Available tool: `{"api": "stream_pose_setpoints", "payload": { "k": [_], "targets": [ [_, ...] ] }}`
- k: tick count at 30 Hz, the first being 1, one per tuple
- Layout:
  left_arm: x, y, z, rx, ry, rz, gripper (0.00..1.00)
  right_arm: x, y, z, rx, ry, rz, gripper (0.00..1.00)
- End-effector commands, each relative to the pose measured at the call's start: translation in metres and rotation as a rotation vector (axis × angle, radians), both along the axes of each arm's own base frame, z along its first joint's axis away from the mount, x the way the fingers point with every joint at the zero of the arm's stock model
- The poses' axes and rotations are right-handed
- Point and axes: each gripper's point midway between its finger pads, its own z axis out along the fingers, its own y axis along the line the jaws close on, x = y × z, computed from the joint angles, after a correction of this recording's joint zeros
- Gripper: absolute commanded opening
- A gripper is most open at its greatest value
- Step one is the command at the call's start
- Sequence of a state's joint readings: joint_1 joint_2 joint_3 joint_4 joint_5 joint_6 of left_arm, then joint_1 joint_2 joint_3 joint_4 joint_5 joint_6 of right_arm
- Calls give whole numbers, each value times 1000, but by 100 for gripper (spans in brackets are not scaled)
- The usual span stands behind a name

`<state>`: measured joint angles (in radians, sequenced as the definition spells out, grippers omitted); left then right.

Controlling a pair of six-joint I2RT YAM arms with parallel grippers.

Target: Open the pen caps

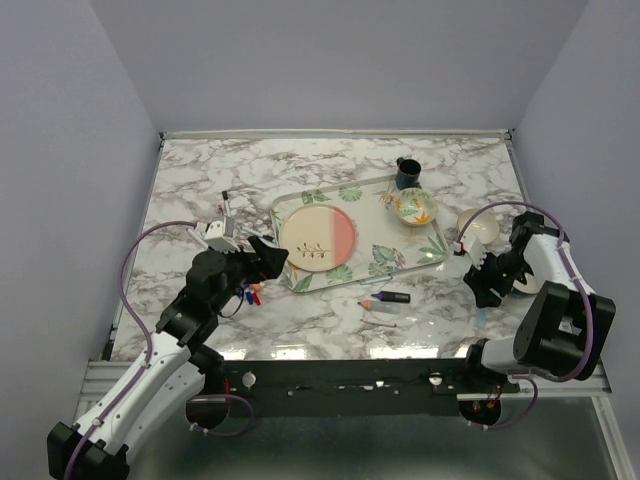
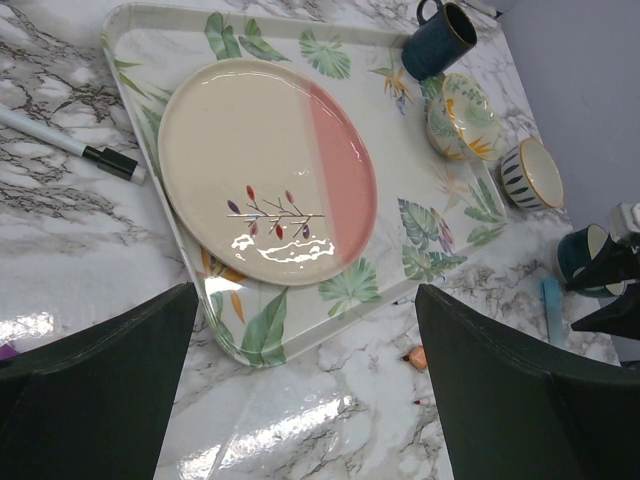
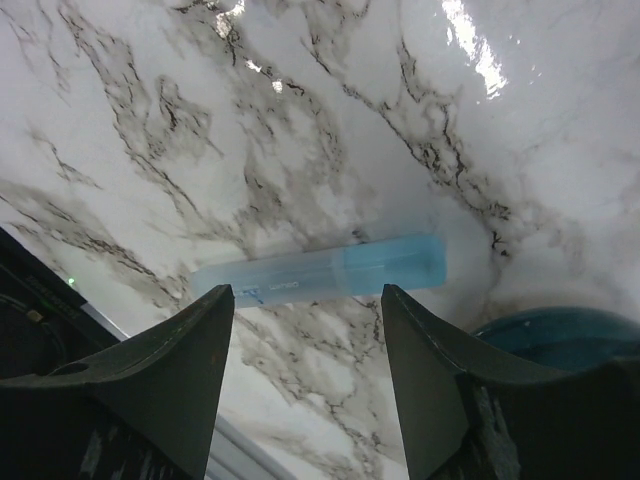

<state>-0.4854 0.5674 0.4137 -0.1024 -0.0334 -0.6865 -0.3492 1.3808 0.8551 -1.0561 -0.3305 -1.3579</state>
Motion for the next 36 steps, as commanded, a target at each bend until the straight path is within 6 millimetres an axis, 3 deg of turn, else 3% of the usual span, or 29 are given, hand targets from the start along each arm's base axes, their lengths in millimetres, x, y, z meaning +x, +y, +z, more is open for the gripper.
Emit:
{"api": "stream_pose_setpoints", "payload": {
  "k": [1, 14, 17, 18, 31, 33, 36],
  "targets": [
    [1, -1, 4, -13, -19, -3, 99, -20, 3, 1, -2, 79, -165, 69],
    [-2, 0, 9, -35, -42, -1, 99, -31, -18, -17, -136, 189, -411, 74],
    [-2, 0, 8, -35, -41, -3, 99, -33, -16, -21, -129, 228, -456, 87],
    [-2, 0, 9, -35, -42, -3, 99, -33, -15, -23, -125, 244, -473, 100],
    [-2, 2, 8, -34, -43, 5, 99, -19, -3, -43, -168, 215, -466, 99],
    [-2, 2, 9, -34, -43, 6, 99, -15, -2, -47, -184, 187, -468, 95],
    [-2, 3, 8, -32, -42, 9, 99, -11, 0, -50, -205, 167, -464, 78]
  ]
}}
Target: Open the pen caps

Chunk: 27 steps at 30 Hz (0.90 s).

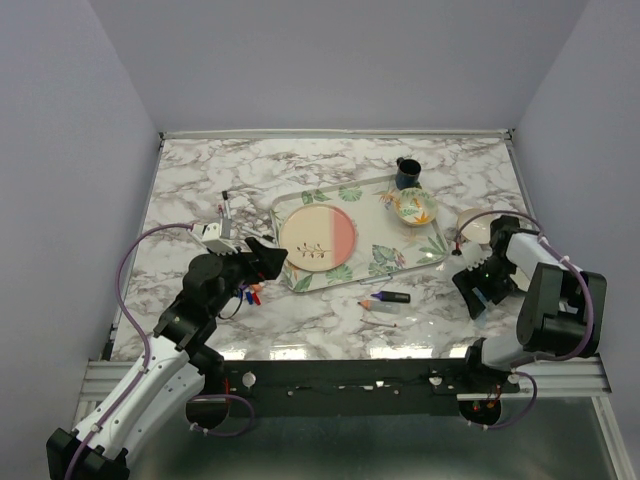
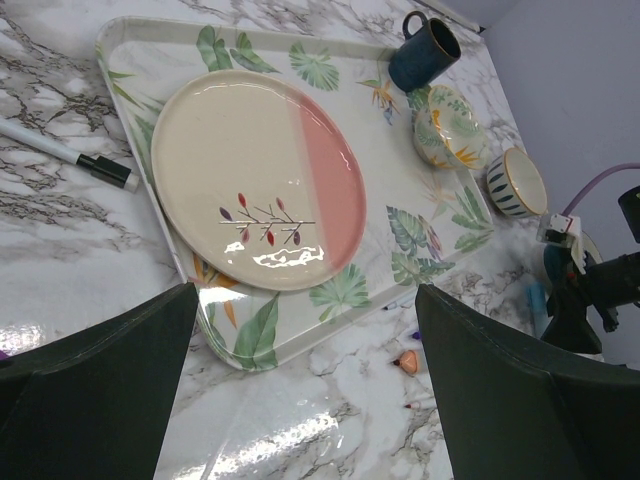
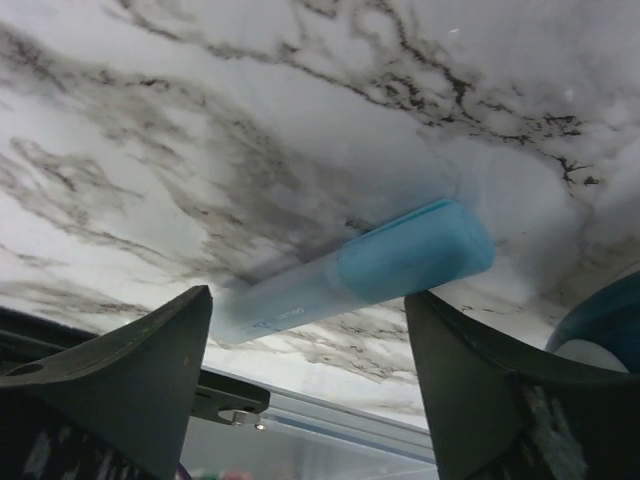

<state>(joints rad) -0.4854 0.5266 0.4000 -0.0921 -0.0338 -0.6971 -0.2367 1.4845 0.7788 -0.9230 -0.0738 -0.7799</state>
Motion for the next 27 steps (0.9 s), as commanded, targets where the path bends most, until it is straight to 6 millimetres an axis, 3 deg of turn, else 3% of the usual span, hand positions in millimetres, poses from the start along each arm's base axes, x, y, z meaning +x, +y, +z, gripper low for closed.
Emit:
{"api": "stream_pose_setpoints", "payload": {
  "k": [1, 6, 13, 20, 24, 27],
  "targets": [
    [1, 1, 1, -5, -12, 7, 99, 16, 9, -16, -14, -68, 3, 68],
    [1, 2, 1, -3, -13, 11, 99, 25, 25, -17, 5, -112, 79, 49],
    [3, 3, -4, 14, -3, 18, 99, 34, 75, -10, 126, -154, 296, 14],
    [2, -6, 0, -19, -15, -29, 99, 37, 106, 5, 225, -259, 477, 5],
    [-13, -39, 8, -83, -34, -230, 98, 43, 125, 31, 316, -351, 564, 5],
    [-15, -53, 19, -161, -33, -289, 90, 47, 143, 54, 386, -417, 622, 4]
  ]
}}
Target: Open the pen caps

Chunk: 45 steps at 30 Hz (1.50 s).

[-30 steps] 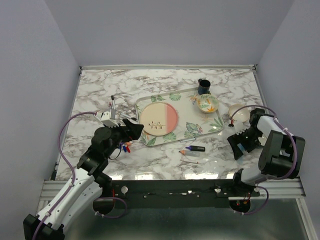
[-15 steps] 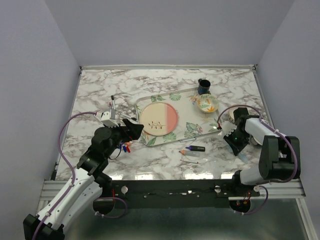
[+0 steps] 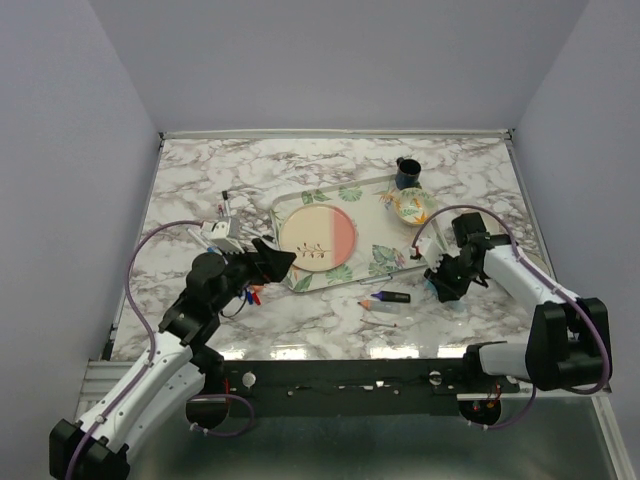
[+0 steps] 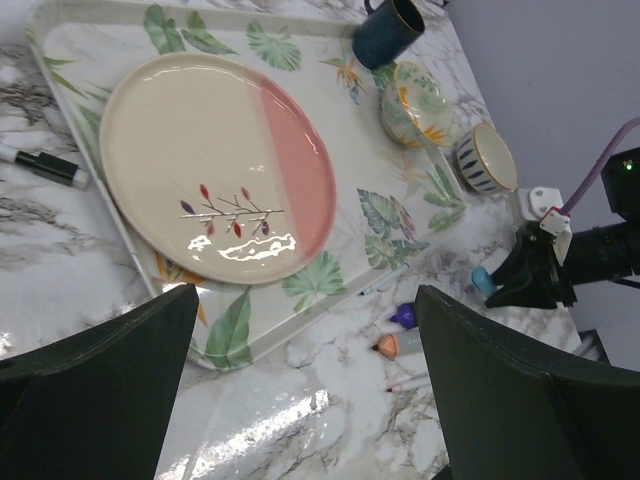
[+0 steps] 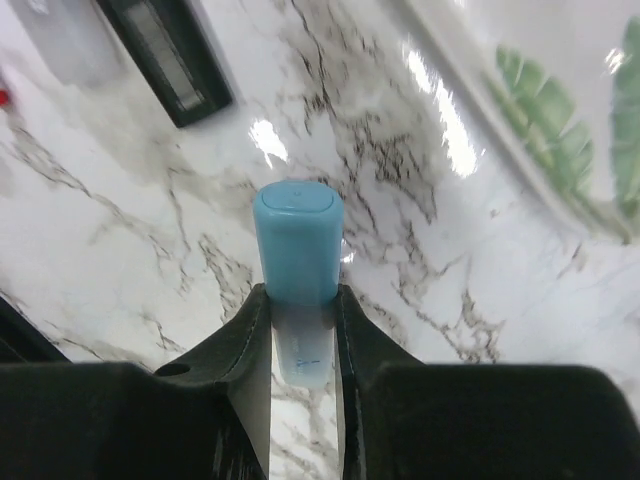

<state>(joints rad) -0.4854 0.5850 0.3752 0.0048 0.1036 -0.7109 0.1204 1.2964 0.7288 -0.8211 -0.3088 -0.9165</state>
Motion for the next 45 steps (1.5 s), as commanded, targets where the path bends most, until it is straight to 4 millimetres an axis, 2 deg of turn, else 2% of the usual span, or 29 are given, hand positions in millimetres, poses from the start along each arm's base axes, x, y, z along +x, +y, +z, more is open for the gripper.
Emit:
{"api": "stream_pose_setpoints", "payload": {
  "k": [1, 2, 3, 4, 5, 6, 7, 8, 9, 10, 11, 12, 13, 15, 16, 17, 19, 20, 23, 30, 32, 35, 37, 43, 45],
  "targets": [
    [-12, -38, 19, -144, -1, -203, 84, 13, 47, 39, 204, -119, 161, 4],
    [-11, -45, 31, -230, 0, -220, 81, 17, 57, 49, 236, -140, 184, 4],
    [-11, -50, 33, -266, 11, -234, 78, 18, 63, 54, 256, -146, 193, 4],
    [-8, -56, 26, -293, 53, -234, 75, 17, 74, 59, 275, -151, 221, 4],
    [-10, -66, 36, -328, 36, -253, 72, 20, 84, 69, 313, -169, 240, 4],
    [-11, -75, 36, -353, 65, -251, 72, 21, 91, 74, 332, -172, 242, 3],
    [1, -77, 29, -339, 78, -174, 72, 20, 101, 77, 346, -172, 267, 3],
    [-10, -98, 36, -333, 86, -212, 72, 22, 108, 80, 363, -179, 280, 3],
    [-7, -103, 34, -329, 100, -182, 72, 25, 116, 87, 381, -182, 277, 3],
    [-4, -111, 23, -312, 139, -154, 72, 21, 126, 89, 394, -174, 298, 3],
    [4, -114, 27, -322, 142, -101, 72, 23, 134, 93, 416, -183, 309, 3],
    [2, -122, 23, -318, 163, -94, 72, 23, 139, 92, 425, -160, 298, 2],
    [5, -127, 11, -318, 211, -67, 71, 20, 148, 95, 437, -157, 317, 2],
    [10, -133, 8, -315, 231, -9, 70, 20, 159, 96, 459, -146, 312, 2],
    [13, -136, 0, -306, 250, 18, 69, 18, 165, 98, 465, -143, 327, 2],
    [14, -140, 3, -311, 251, 30, 68, 18, 169, 99, 469, -145, 332, 2],
    [14, -149, -4, -292, 252, 53, 65, 16, 174, 101, 473, -127, 331, 2],
    [15, -154, 1, -301, 253, 57, 65, 18, 176, 104, 481, -132, 331, 3],
    [14, -167, -2, -275, 258, 57, 64, 17, 178, 104, 486, -119, 326, 3],
    [10, -186, -9, -220, 255, 40, 59, 17, 181, 104, 495, -97, 309, 3],
    [10, -191, -16, -203, 263, 32, 51, 17, 182, 104, 497, -93, 308, 3],
    [9, -198, -23, -177, 271, 19, 45, 18, 182, 104, 499, -89, 297, 3],
    [9, -201, -28, -154, 273, 19, 45, 18, 183, 104, 503, -87, 291, 3],
    [10, -206, -36, -120, 261, 16, 31, 17, 186, 106, 519, -77, 289, 3],
    [9, -208, -33, -132, 248, 2, 12, 16, 187, 105, 525, -70, 290, 4]
  ]
}}
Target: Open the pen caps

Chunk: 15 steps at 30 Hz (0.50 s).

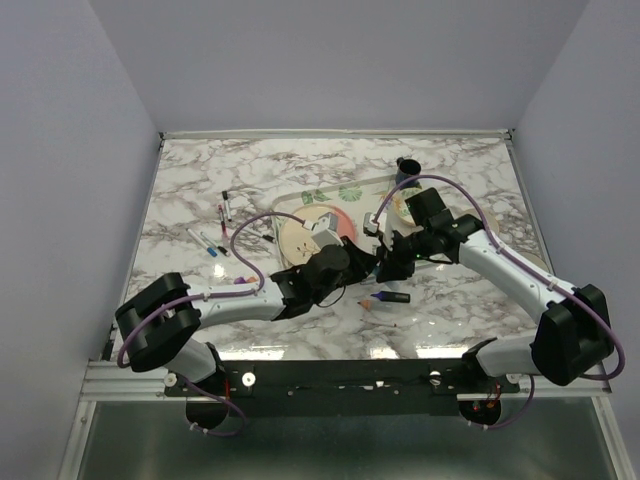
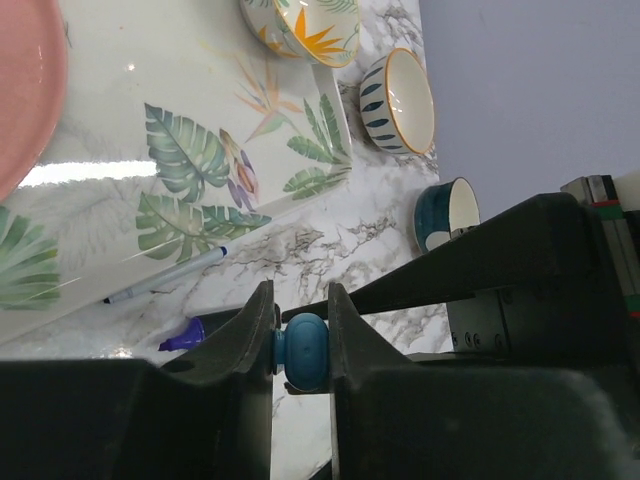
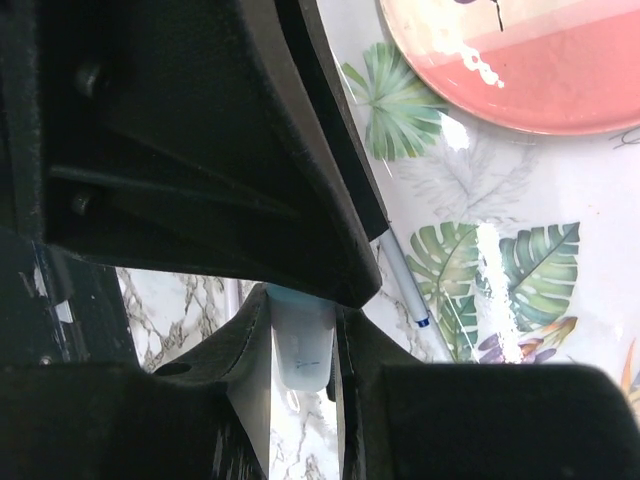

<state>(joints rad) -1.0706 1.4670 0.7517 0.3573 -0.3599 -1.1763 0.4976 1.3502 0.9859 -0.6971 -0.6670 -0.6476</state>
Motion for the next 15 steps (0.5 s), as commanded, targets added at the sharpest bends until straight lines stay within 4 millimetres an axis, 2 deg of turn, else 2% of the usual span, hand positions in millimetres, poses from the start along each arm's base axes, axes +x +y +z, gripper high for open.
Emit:
{"api": "stream_pose_setpoints", "payload": {
  "k": [1, 2, 3, 4, 5, 6, 7, 8, 9, 11, 12, 15],
  "targets": [
    [5, -1, -2, 29, -41, 14, 3, 2, 15, 14, 71, -3, 28, 6],
    [5, -1, 3, 10, -53, 15, 0, 1, 15, 14, 73, 3, 32, 10],
    [5, 1, 3, 10, -58, 15, 0, -1, 15, 13, 77, 6, 37, 14],
    [4, 3, 11, -9, -71, 17, 0, -1, 16, 13, 80, 7, 40, 22],
    [4, 5, 18, -23, -87, 23, 0, -2, 15, 13, 81, 8, 44, 38],
    [3, 10, 17, -23, -93, 28, 0, -5, 16, 12, 84, 14, 55, 46],
    [3, 14, 29, -49, -114, 33, 0, -6, 16, 12, 86, 20, 57, 57],
    [4, 17, 35, -68, -129, 41, 0, -6, 16, 12, 91, 14, 58, 99],
    [4, 23, 36, -73, -136, 46, 0, -8, 16, 13, 99, 14, 64, 100],
    [4, 29, 52, -115, -168, 53, 0, -11, 17, 13, 110, 15, 75, 100],
    [4, 33, 54, -118, -174, 54, 0, -14, 18, 14, 123, 14, 91, 100],
    [1, 36, 68, -149, -202, 41, 0, -18, 20, 17, 145, 20, 114, 100]
  ]
}}
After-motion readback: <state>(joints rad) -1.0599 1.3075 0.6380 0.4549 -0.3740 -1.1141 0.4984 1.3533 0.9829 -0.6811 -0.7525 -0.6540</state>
